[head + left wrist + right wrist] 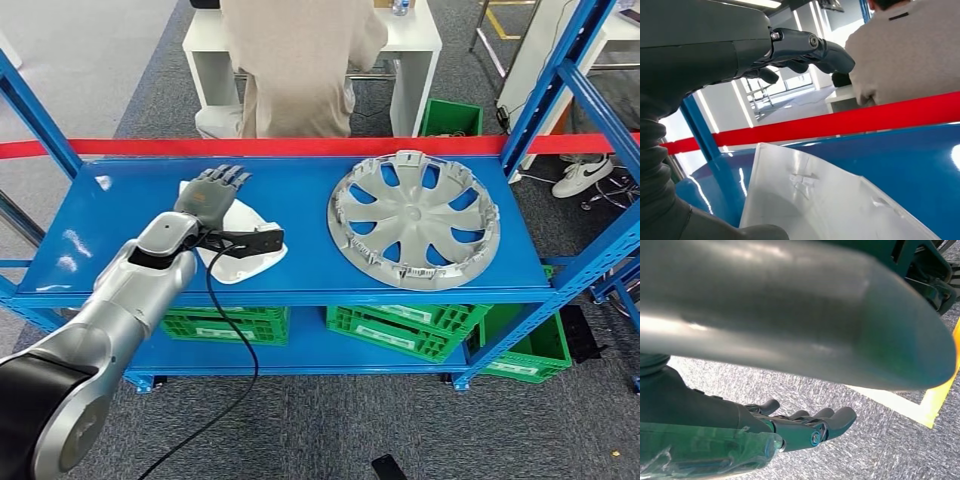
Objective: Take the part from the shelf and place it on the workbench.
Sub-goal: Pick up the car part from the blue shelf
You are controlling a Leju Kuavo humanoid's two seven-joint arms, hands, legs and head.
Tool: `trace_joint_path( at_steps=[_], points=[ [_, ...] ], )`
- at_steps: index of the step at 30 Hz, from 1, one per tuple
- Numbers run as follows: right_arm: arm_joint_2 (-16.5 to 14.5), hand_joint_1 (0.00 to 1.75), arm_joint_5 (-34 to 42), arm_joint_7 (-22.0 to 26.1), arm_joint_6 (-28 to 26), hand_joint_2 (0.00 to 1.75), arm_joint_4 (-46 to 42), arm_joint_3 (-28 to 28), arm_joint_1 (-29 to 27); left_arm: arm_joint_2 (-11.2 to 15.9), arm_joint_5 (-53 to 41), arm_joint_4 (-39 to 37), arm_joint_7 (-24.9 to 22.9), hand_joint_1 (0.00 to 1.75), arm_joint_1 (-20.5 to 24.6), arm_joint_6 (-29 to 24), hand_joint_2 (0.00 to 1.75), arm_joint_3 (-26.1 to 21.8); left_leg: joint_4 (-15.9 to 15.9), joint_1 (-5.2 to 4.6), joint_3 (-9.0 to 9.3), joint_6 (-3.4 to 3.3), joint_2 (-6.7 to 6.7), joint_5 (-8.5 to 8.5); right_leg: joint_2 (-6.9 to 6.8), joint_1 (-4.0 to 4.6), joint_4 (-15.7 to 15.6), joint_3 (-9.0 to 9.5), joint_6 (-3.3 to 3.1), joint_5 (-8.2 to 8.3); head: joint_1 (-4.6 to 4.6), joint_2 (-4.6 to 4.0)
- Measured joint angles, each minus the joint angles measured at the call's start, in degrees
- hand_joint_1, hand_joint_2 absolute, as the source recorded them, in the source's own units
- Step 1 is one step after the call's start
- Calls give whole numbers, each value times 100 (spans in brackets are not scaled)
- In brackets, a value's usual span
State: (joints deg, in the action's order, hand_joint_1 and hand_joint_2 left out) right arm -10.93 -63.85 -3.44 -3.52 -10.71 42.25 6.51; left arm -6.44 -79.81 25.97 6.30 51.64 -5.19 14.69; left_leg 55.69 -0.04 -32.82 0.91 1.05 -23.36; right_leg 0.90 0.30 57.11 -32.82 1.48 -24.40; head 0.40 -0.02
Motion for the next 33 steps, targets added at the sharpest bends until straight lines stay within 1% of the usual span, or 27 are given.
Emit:
trace_joint_path(
  at_steps=[4, 8, 12, 26, 33],
  points=[
    [0, 0, 6, 10, -3, 0, 0, 2, -9, -21, 13, 38, 13, 0, 2, 16, 175, 74, 0, 0, 0, 0, 0, 0, 0, 0, 0, -1, 0, 0, 0, 0],
    [0, 0, 13, 22, -9, 0, 0, 7, -13, -42, 139, 52, 44, 0, 0, 195, 175, 152, 0, 0, -1, 0, 0, 0, 0, 1, 0, -1, 0, 0, -1, 0],
    [0, 0, -14, 22, 0, 0, 0, 15, -11, -46, 210, 47, -24, 0, 0, 287, 175, 238, 0, 0, -2, 0, 0, 0, 0, 1, 0, -1, 0, 0, 0, 0],
    [0, 0, -6, 25, -2, 0, 0, 75, -9, 2, 289, -39, -186, 0, 0, 128, 175, 377, 0, 0, -4, 0, 0, 0, 0, 1, 0, -3, 0, 0, 1, 0],
    [0, 0, 64, 46, -62, 0, 0, 127, -12, -12, 346, -8, -177, 0, -68, -117, 175, 483, 0, 0, -5, 0, 0, 0, 0, 0, 0, -3, 0, 0, 1, 0]
  ],
)
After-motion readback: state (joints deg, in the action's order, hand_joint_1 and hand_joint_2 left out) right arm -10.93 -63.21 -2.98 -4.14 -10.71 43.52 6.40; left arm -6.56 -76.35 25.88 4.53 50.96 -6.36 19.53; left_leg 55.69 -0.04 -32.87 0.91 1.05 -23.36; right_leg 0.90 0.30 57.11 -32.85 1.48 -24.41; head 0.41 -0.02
